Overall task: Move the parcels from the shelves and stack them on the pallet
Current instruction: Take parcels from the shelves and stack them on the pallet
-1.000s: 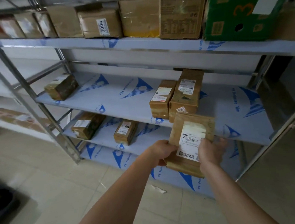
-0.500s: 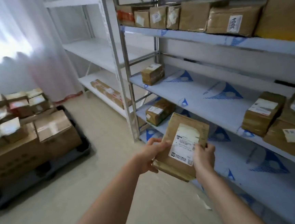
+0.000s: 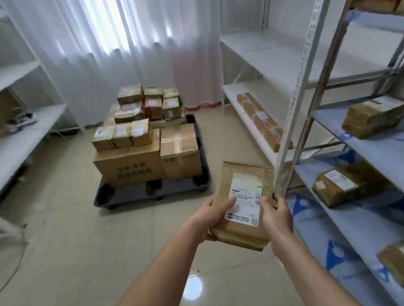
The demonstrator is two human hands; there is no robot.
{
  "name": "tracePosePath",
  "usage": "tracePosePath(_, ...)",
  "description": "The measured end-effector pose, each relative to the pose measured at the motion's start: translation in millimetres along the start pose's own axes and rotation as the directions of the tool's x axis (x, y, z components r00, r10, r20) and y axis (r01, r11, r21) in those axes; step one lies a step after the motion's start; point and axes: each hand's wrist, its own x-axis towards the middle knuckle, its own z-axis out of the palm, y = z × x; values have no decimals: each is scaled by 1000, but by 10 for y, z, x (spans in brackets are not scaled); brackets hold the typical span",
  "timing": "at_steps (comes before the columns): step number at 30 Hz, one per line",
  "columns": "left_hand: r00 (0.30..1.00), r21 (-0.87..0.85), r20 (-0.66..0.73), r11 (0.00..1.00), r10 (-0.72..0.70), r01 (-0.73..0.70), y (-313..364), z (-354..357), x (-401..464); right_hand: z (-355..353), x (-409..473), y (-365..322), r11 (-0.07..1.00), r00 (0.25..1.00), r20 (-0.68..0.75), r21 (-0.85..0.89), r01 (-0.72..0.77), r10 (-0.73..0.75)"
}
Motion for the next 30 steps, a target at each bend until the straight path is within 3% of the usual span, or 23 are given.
tracePosePath(9,969,-219,-223,974,-103,53,314,-1118,655,1415,582,-607,993,943,332,-115,39,2)
tracePosePath(14,923,-375,-310,921,-229,103,286,-1876,1002,2248,676,-728,973,809,587,-209,100,43)
tracePosePath(17,919,-387,-318,917,-233,99,337,-2378,1327,2779,823,-804,967,735,673,-232,105,81)
tracePosePath(21,928,-349,-314,933,-200,83,570,-3052,1759,3457,988,-1038,976,722,683,-212,54,109)
tracePosePath(30,954,-340,-209,930,-216,136,1403,-4151,2598,4599,1581,-1614,986,848,510,-147,-78,143)
